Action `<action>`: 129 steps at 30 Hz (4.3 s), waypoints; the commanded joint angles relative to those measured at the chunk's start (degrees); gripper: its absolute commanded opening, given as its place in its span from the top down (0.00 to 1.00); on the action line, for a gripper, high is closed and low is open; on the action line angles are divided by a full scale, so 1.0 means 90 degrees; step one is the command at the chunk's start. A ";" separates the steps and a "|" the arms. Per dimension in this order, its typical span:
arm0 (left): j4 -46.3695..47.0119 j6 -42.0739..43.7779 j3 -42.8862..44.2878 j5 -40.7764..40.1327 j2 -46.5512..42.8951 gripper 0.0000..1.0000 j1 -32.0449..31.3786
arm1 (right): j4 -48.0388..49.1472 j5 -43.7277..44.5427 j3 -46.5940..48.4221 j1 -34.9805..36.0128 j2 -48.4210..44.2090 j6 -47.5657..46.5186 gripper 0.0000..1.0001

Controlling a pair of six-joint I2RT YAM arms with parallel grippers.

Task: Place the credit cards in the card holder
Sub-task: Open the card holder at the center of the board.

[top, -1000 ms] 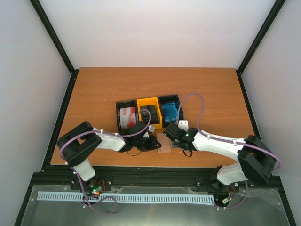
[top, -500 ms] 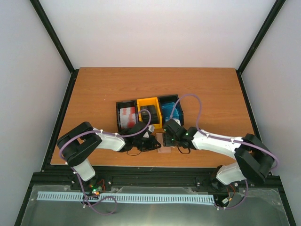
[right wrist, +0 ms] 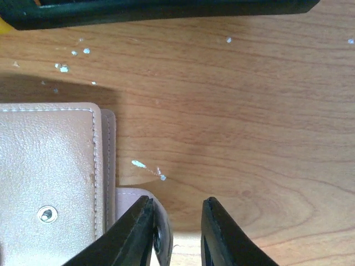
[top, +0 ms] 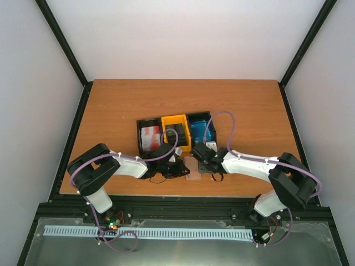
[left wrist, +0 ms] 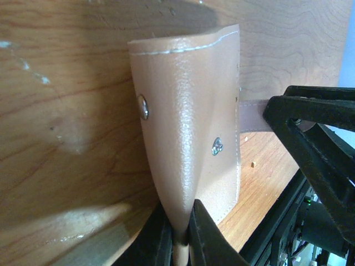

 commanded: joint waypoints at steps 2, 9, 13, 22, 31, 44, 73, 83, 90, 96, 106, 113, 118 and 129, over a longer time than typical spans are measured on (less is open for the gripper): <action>-0.0186 0.0075 0.0121 -0.0048 -0.0013 0.99 -0.0062 | 0.0295 -0.0187 -0.0254 -0.0012 -0.0025 0.0057 0.73; -0.0179 0.0058 0.0107 -0.0046 -0.0003 0.99 -0.0063 | 0.0815 -0.0287 -0.0352 -0.0011 0.0211 -0.0069 0.74; -0.0203 0.0069 0.0094 -0.0084 -0.0036 0.97 -0.0063 | 0.1038 -0.0333 -0.0361 -0.0011 0.0240 -0.0263 0.81; -0.0628 -0.0021 0.0027 -0.0561 -0.0313 0.51 -0.0063 | 0.0712 -0.0621 -0.0334 -0.0011 -0.0651 -0.0332 0.97; -0.0973 -0.0049 -0.0164 -0.0960 -0.0972 0.24 -0.0062 | 0.0285 -0.1142 -0.0151 -0.0016 -0.1450 -0.0305 0.97; -0.0431 0.0208 -0.0462 -0.0927 -0.1675 0.13 -0.0064 | 0.0512 -0.1502 -0.0011 -0.0011 -0.1652 -0.0427 0.97; -0.1773 0.0763 0.0471 -0.1422 -0.0836 0.30 -0.0063 | 0.0626 -0.1352 -0.0151 -0.0014 -0.1613 -0.0354 0.97; -0.2458 0.0536 0.0435 -0.2104 -0.0972 0.41 -0.0063 | -0.0438 -0.0048 0.0159 -0.0011 -0.1292 -0.0182 0.61; -0.2628 0.0436 0.0399 -0.2149 -0.0929 0.49 -0.0063 | -0.0427 -0.0282 0.0500 0.0006 -0.1423 -0.0385 0.55; -0.2684 0.0317 0.0299 -0.2142 -0.1055 0.50 -0.0067 | 0.0265 -0.1121 0.0501 0.0176 -0.0869 -0.0520 0.59; -0.2701 -0.0152 -0.0312 -0.2068 -0.1563 0.51 -0.0064 | 0.0470 -0.1044 0.1068 0.0637 0.0587 -0.0685 0.56; -0.2812 -0.0697 -0.0739 -0.2240 -0.2380 0.51 -0.0053 | -0.0117 0.0129 0.1712 0.1203 0.1533 -0.0652 0.46; -0.3467 -0.1236 -0.1006 -0.2770 -0.3527 0.51 0.0078 | -0.0278 0.0467 0.1745 0.1510 0.2041 -0.0446 0.45; -0.4423 -0.0959 -0.1166 -0.3139 -0.5853 0.46 0.0892 | -0.0004 -0.0029 0.1211 0.1652 0.2335 -0.0035 0.31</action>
